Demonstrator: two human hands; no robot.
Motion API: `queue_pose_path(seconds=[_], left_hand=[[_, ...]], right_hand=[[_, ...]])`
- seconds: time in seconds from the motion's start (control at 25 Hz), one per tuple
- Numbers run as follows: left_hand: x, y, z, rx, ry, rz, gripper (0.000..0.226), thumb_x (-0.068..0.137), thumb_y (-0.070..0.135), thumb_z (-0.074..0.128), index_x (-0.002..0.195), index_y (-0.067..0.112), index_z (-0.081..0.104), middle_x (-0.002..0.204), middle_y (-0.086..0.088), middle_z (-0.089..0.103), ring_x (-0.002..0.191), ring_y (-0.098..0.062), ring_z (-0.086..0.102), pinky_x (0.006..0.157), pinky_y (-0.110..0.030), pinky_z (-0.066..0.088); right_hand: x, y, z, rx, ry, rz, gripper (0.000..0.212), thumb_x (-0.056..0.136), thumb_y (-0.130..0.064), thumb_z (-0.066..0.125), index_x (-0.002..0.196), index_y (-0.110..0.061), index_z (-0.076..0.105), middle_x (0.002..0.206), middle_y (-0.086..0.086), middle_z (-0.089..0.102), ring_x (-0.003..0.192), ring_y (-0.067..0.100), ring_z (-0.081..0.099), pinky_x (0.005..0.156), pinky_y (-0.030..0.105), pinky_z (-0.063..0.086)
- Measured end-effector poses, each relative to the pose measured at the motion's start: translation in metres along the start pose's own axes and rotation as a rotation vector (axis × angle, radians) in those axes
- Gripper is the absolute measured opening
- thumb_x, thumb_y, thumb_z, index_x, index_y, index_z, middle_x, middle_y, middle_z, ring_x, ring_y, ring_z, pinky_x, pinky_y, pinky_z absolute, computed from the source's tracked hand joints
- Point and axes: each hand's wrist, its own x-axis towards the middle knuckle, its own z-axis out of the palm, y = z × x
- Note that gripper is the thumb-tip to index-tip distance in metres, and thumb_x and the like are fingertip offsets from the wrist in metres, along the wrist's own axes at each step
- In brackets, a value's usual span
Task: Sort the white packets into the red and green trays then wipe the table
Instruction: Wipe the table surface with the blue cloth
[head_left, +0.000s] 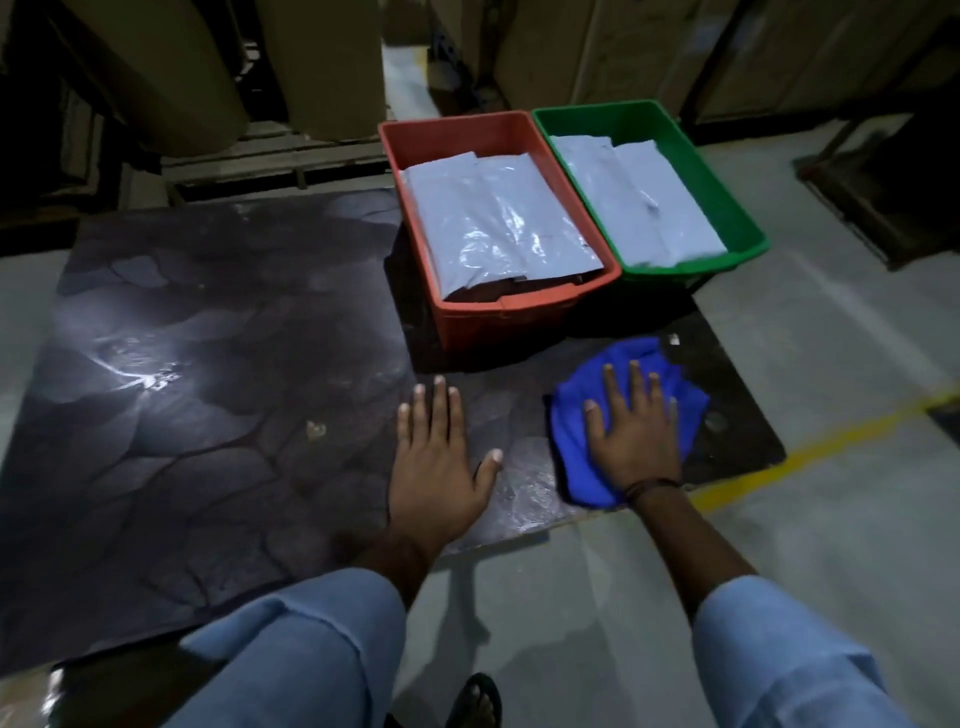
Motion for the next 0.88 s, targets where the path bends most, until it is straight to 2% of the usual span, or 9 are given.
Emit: queue_pose_path(seconds=[0.16, 0.24, 0.36, 0.44, 0.48, 0.64, 0.72, 0.76, 0.88], left_hand=[[-0.001, 0.001, 0.004, 0.028, 0.014, -0.026, 0.09, 0.097, 0.067, 0.029, 0.16, 0.005, 0.012, 0.169, -0.015, 0.0, 0.156, -0.035, -0.003, 0.125, -0.054, 0.008], [0.001, 0.001, 0.005, 0.029, 0.015, -0.029, 0.09, 0.096, 0.066, 0.03, 0.16, 0.005, 0.014, 0.169, -0.015, 0.001, 0.156, -0.035, -0.001, 0.125, -0.055, 0.01], [0.002, -0.001, 0.009, 0.003, 0.018, -0.002, 0.091, 0.093, 0.063, 0.035, 0.159, 0.003, 0.018, 0.169, -0.017, 0.006, 0.156, -0.037, 0.004, 0.123, -0.058, 0.015], [0.002, -0.002, 0.008, 0.001, 0.02, 0.003, 0.091, 0.092, 0.062, 0.037, 0.159, 0.003, 0.019, 0.169, -0.017, 0.007, 0.156, -0.037, 0.005, 0.123, -0.058, 0.016], [0.002, -0.001, 0.008, 0.014, 0.026, -0.006, 0.091, 0.093, 0.063, 0.037, 0.159, 0.003, 0.019, 0.169, -0.017, 0.007, 0.156, -0.037, 0.005, 0.123, -0.057, 0.015], [0.002, 0.002, 0.007, 0.034, 0.037, -0.023, 0.09, 0.095, 0.065, 0.035, 0.16, 0.005, 0.016, 0.17, -0.014, 0.002, 0.157, -0.034, 0.0, 0.126, -0.053, 0.009], [0.003, 0.0, 0.008, 0.047, 0.031, -0.029, 0.091, 0.095, 0.065, 0.033, 0.16, 0.006, 0.014, 0.17, -0.014, 0.0, 0.157, -0.033, -0.002, 0.126, -0.053, 0.008], [0.003, 0.0, 0.008, 0.052, 0.022, -0.031, 0.091, 0.095, 0.065, 0.033, 0.16, 0.005, 0.015, 0.17, -0.014, 0.001, 0.157, -0.034, -0.001, 0.126, -0.053, 0.009], [0.003, 0.002, 0.009, 0.057, 0.023, -0.035, 0.092, 0.093, 0.066, 0.032, 0.159, 0.003, 0.019, 0.169, -0.016, 0.006, 0.156, -0.036, 0.004, 0.125, -0.055, 0.012]], right_hand=[[0.046, 0.033, -0.002, 0.048, -0.019, 0.203, 0.07, 0.089, -0.059, 0.024, 0.149, -0.026, 0.04, 0.158, 0.013, 0.031, 0.145, 0.041, 0.027, 0.113, 0.064, 0.022], [0.034, -0.005, 0.002, 0.059, 0.02, 0.052, 0.066, 0.091, -0.059, 0.03, 0.15, -0.031, 0.038, 0.16, 0.01, 0.029, 0.146, 0.041, 0.026, 0.115, 0.063, 0.02], [-0.011, -0.074, 0.007, 0.083, -0.021, -0.372, 0.064, 0.093, -0.058, 0.035, 0.152, -0.034, 0.031, 0.163, 0.003, 0.023, 0.15, 0.033, 0.016, 0.119, 0.058, 0.014], [0.0, -0.065, 0.004, 0.109, -0.018, -0.484, 0.06, 0.095, -0.057, 0.037, 0.151, -0.035, 0.034, 0.161, 0.001, 0.028, 0.15, 0.03, 0.02, 0.118, 0.055, 0.017], [0.016, -0.046, 0.007, 0.093, 0.016, -0.42, 0.059, 0.095, -0.056, 0.037, 0.15, -0.034, 0.037, 0.16, 0.002, 0.03, 0.149, 0.031, 0.023, 0.118, 0.055, 0.018], [0.079, 0.048, 0.007, 0.062, 0.072, 0.172, 0.065, 0.092, -0.056, 0.027, 0.146, -0.026, 0.046, 0.157, 0.012, 0.035, 0.144, 0.039, 0.03, 0.114, 0.061, 0.023], [0.072, 0.031, 0.001, 0.065, 0.05, 0.241, 0.065, 0.092, -0.056, 0.027, 0.148, -0.027, 0.042, 0.158, 0.012, 0.032, 0.145, 0.04, 0.027, 0.116, 0.061, 0.019], [0.055, 0.01, 0.001, 0.068, 0.045, 0.16, 0.064, 0.092, -0.056, 0.03, 0.149, -0.029, 0.039, 0.16, 0.009, 0.029, 0.146, 0.039, 0.024, 0.117, 0.06, 0.017], [-0.007, -0.005, -0.004, 0.065, -0.058, -0.345, 0.061, 0.095, -0.057, 0.036, 0.152, -0.036, 0.03, 0.163, -0.001, 0.021, 0.151, 0.03, 0.014, 0.121, 0.054, 0.012]])
